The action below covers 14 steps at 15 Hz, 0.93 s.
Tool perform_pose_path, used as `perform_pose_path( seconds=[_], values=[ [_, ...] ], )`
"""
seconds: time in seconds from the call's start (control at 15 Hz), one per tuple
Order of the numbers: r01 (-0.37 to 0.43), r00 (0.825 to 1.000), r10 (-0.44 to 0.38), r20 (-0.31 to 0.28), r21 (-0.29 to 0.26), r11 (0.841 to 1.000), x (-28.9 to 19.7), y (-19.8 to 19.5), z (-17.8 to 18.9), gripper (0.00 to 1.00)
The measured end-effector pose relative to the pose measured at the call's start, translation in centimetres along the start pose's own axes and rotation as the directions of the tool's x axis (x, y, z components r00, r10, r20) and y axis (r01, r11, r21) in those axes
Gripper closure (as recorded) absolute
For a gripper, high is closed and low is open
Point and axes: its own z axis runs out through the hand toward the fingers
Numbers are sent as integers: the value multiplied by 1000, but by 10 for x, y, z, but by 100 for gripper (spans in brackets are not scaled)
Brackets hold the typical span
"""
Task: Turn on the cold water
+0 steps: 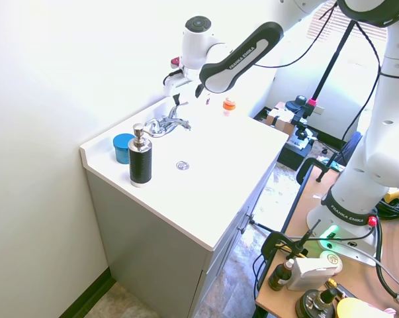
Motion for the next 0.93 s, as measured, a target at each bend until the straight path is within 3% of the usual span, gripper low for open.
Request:
perform_pose_path(
  seconds=[0.6, 0.8, 0.93],
  values=[
    [-16, 999, 17, 47, -21, 1000, -19, 52, -25, 0],
    [-28, 996, 29, 89, -22, 999, -29, 87, -40, 0],
    [-27, 988, 27, 150, -4, 1000, -30, 113, -59, 0]
  ],
)
